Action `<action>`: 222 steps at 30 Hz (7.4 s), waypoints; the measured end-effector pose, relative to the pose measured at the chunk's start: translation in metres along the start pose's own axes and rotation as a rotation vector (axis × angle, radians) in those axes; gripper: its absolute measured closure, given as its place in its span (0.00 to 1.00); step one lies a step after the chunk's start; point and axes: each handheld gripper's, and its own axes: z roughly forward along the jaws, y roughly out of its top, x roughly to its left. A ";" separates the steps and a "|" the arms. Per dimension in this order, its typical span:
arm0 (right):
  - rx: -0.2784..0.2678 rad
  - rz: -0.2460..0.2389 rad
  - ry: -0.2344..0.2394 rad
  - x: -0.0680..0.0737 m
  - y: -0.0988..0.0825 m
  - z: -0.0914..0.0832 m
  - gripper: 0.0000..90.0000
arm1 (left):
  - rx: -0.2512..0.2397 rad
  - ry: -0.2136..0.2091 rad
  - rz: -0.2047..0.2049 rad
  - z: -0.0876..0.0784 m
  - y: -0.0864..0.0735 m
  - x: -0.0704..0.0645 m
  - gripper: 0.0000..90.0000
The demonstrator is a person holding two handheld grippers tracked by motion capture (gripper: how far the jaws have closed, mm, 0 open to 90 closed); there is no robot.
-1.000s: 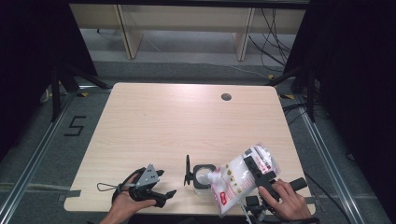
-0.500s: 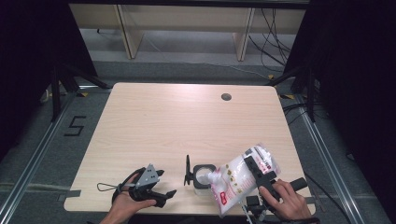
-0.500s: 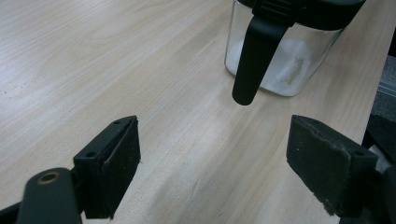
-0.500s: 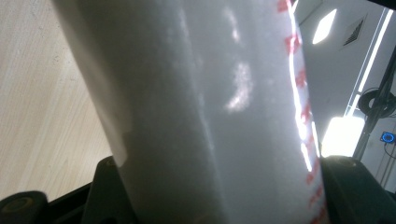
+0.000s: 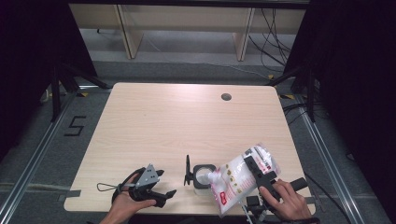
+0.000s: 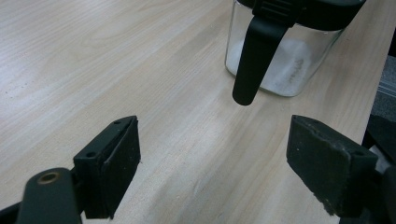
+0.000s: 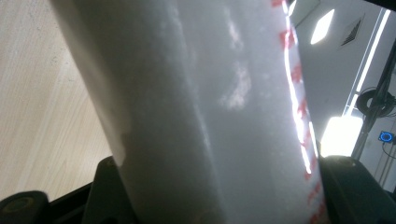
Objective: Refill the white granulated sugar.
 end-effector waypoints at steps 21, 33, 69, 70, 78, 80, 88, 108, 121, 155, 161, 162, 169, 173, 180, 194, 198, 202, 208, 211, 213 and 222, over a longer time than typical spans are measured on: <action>-0.003 0.030 0.003 0.003 -0.001 0.000 0.51 | 0.000 -0.004 0.009 0.001 0.000 0.000 0.19; -0.005 0.035 -0.002 0.003 -0.001 0.001 0.51 | 0.005 -0.002 -0.003 0.000 0.000 0.000 0.19; -0.015 0.065 0.003 0.001 -0.003 -0.001 0.52 | 0.009 0.002 0.026 0.000 0.000 0.001 0.19; -0.003 0.092 0.010 0.003 -0.002 -0.002 0.52 | -0.006 0.001 -0.003 0.001 -0.001 -0.001 0.19; -0.018 0.065 -0.001 -0.001 -0.002 -0.002 0.52 | 0.006 -0.001 -0.008 0.000 0.000 -0.001 0.19; -0.018 0.080 -0.006 0.000 -0.002 -0.002 0.52 | -0.001 0.003 -0.009 0.001 -0.001 -0.001 0.19; -0.010 0.103 0.015 -0.001 -0.001 -0.004 0.52 | -0.001 -0.001 -0.003 0.001 -0.001 0.000 0.19; -0.020 0.128 0.013 0.000 -0.002 -0.004 0.53 | 0.003 0.005 -0.014 0.000 -0.001 -0.001 0.19; -0.023 0.119 0.011 -0.001 -0.004 -0.003 0.53 | 0.000 -0.004 0.010 0.001 0.000 0.000 0.19; -0.038 0.220 0.027 0.007 -0.014 0.000 0.53 | -0.008 0.006 -0.016 0.001 -0.001 -0.002 0.19; -0.027 0.217 0.033 0.010 -0.016 0.001 0.53 | -0.021 0.004 -0.031 0.002 -0.001 -0.003 0.19; -0.027 0.218 0.030 0.010 -0.016 0.001 0.53 | -0.018 -0.003 -0.030 0.002 -0.001 -0.002 0.19; -0.030 0.217 0.026 0.008 -0.015 0.001 0.53 | -0.002 -0.002 -0.014 0.001 -0.001 -0.001 0.19; -0.029 0.216 0.024 0.008 -0.015 0.000 0.53 | -0.012 0.003 -0.022 0.001 -0.001 -0.002 0.19; -0.029 0.220 0.025 0.008 -0.015 0.000 0.53 | -0.007 0.009 -0.017 0.000 -0.001 -0.001 0.19; -0.018 0.233 0.033 0.008 -0.014 -0.001 0.53 | 0.005 0.006 0.022 -0.001 0.000 0.001 0.19; -0.028 0.218 0.020 0.007 -0.014 -0.001 0.53 | -0.010 0.005 -0.012 0.000 -0.001 -0.001 0.19; -0.026 0.218 0.020 0.006 -0.014 -0.001 0.53 | -0.005 0.011 -0.014 0.000 -0.001 -0.001 0.19; -0.024 0.217 0.019 0.006 -0.014 -0.002 0.53 | -0.007 0.004 0.009 0.000 0.000 0.000 0.19; -0.016 0.229 0.030 0.007 -0.014 -0.002 0.53 | -0.005 0.011 -0.016 0.000 -0.001 -0.001 0.19; -0.021 0.211 0.019 0.006 -0.014 -0.002 0.53 | 0.006 0.010 0.014 -0.001 0.000 0.000 0.19; -0.030 0.197 0.016 0.006 -0.011 -0.001 0.53 | -0.010 0.007 -0.010 0.001 -0.001 -0.001 0.19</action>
